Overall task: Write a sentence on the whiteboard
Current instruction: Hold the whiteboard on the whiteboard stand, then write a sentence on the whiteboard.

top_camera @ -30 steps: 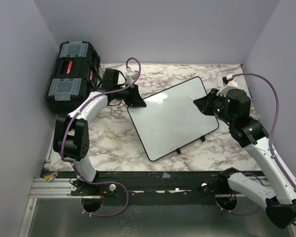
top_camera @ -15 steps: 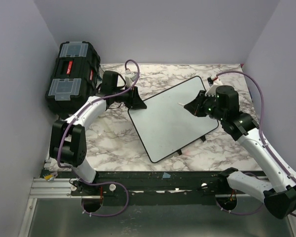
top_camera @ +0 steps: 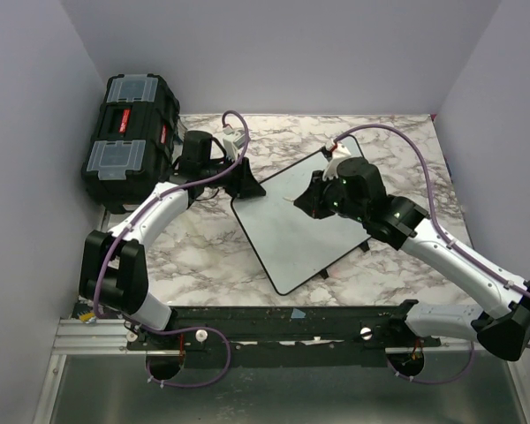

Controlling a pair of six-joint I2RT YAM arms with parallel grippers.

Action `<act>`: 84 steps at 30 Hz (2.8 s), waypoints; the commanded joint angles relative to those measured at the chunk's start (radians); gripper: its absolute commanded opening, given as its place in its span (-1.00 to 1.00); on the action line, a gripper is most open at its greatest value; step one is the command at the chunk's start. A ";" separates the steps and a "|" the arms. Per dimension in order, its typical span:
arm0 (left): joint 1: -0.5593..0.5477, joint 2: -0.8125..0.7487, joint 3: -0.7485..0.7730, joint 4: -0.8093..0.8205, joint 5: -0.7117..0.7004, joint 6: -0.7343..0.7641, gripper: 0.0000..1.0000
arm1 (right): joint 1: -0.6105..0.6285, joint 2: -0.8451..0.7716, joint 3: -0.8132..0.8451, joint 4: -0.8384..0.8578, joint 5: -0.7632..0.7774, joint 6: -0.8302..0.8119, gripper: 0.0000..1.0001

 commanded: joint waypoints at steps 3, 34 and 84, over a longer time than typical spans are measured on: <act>-0.006 -0.035 0.007 0.056 -0.012 0.011 -0.24 | 0.020 0.014 0.026 0.014 0.066 0.007 -0.99; -0.068 -0.092 0.028 0.047 -0.039 -0.031 -1.00 | 0.225 0.110 0.064 0.038 0.194 -0.026 -0.99; -0.127 -0.118 0.046 0.026 -0.122 -0.039 -1.00 | 0.261 0.176 0.037 0.083 0.260 0.005 -0.99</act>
